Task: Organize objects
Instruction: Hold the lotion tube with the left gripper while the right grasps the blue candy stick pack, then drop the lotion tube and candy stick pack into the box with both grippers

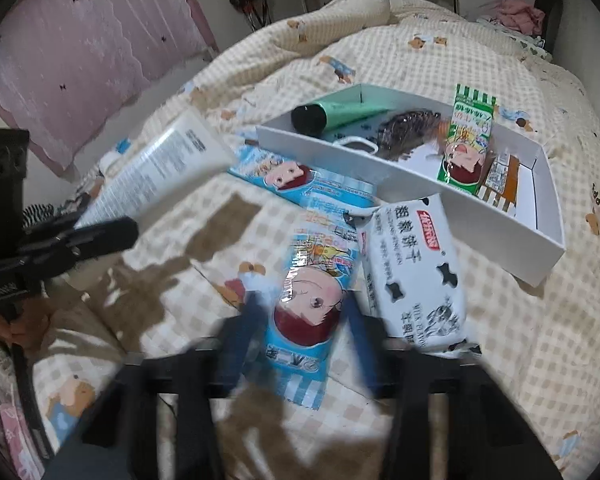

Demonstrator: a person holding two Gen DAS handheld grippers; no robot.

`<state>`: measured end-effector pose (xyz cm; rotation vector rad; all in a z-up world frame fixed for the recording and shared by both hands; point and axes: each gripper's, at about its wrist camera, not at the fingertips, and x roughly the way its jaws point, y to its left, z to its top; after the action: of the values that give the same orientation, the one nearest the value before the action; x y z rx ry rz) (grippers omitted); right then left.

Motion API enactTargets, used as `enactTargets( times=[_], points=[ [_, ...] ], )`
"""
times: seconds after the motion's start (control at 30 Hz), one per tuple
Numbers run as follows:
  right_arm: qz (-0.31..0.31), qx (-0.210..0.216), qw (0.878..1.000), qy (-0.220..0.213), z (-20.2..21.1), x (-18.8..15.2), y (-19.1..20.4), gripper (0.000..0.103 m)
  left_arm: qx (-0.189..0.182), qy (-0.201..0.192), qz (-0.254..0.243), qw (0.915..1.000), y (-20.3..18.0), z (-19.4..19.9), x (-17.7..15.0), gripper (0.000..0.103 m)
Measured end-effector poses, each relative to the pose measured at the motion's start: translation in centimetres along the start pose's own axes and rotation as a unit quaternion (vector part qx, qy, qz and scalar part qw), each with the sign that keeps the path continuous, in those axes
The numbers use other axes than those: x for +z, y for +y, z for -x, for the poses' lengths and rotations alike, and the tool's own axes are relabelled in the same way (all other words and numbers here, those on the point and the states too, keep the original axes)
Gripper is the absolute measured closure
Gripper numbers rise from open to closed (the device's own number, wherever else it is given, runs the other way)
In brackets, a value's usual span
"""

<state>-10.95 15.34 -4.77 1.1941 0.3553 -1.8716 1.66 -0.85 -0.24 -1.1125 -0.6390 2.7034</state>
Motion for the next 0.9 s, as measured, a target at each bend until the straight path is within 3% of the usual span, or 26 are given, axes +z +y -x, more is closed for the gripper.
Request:
enactTargets(
  times=[0.23,0.43,0.5,0.63,0.8,0.87,0.9],
  points=[
    [-0.014,0.042,0.999,-0.031,1.4,-0.8,-0.3,0.073,-0.005,-0.001,0.0,1.0,0.1,0.0,0.0,0.069],
    [-0.038,0.102,0.99,-0.087,5.0,1.0,-2.4,0.073,-0.06,0.023,-0.009,0.9979,-0.1,-0.4,3.4,0.069],
    [-0.05,0.089,0.989,-0.103,5.9,2.4,-3.9,0.073,-0.073,0.03,-0.023,0.9967,-0.6,-1.1,6.0,0.069],
    [-0.058,0.034,0.989,-0.133,6.5,5.8,-7.2,0.073,-0.022,0.008,-0.09,0.9957,-2.7,-3.9,10.8,0.069],
    [-0.05,-0.057,0.987,-0.139,4.7,8.1,-9.2,0.073,-0.02,0.011,-0.093,0.9954,-2.7,-8.8,13.7,0.069],
    [-0.044,-0.097,0.986,-0.13,3.8,8.0,-9.6,0.05,0.004,0.02,-0.107,0.9941,-2.3,-10.7,13.8,0.065],
    [-0.046,-0.114,0.984,-0.13,3.3,8.0,-9.7,0.017,0.026,0.018,-0.118,0.9925,-2.2,-11.1,13.5,0.055]
  ],
)
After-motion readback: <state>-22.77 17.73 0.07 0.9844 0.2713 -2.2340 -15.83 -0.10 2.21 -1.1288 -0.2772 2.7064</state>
